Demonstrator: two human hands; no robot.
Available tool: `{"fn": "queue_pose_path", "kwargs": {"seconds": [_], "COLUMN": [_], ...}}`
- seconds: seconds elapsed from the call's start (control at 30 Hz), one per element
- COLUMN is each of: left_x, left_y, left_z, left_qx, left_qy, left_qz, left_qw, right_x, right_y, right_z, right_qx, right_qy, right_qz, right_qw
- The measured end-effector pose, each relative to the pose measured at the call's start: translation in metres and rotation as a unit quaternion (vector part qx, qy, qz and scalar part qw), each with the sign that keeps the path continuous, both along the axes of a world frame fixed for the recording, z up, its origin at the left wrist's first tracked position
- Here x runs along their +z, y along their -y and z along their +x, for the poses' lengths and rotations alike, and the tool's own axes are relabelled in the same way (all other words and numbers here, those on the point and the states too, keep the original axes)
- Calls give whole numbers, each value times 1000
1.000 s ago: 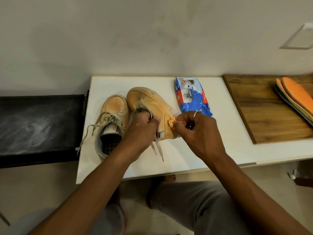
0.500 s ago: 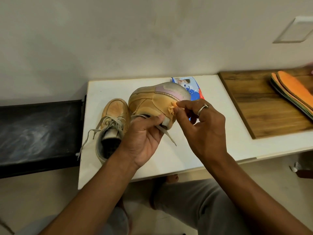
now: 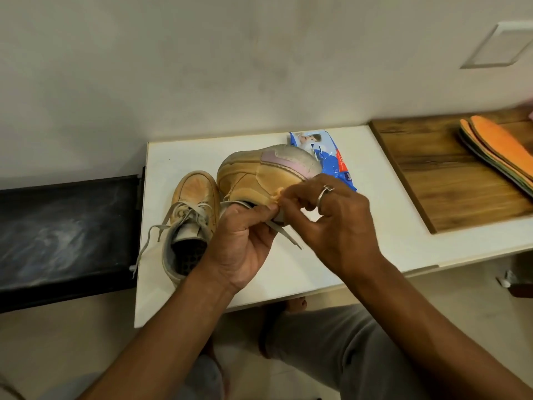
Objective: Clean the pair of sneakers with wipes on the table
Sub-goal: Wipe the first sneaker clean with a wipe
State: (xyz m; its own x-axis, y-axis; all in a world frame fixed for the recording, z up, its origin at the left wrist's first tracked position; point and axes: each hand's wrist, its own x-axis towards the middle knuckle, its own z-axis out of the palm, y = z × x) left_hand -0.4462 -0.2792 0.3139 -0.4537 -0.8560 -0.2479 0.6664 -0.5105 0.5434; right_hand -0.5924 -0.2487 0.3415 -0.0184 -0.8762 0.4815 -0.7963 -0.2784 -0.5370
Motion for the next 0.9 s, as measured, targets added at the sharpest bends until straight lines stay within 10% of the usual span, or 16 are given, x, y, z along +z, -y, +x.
{"fn": "queue_pose_path", "kwargs": {"seconds": [0.9], "left_x": [14], "left_y": [-1], "left_z": [4], "left_qx": [8], "left_qy": [-140], "left_qz": [22], "left_qw": [990], "right_x": [8], "right_y": [-5], "right_z": [-9], "right_qx": [-35], "right_qy": [79], "right_qz": [-105], "right_qw": [991]}}
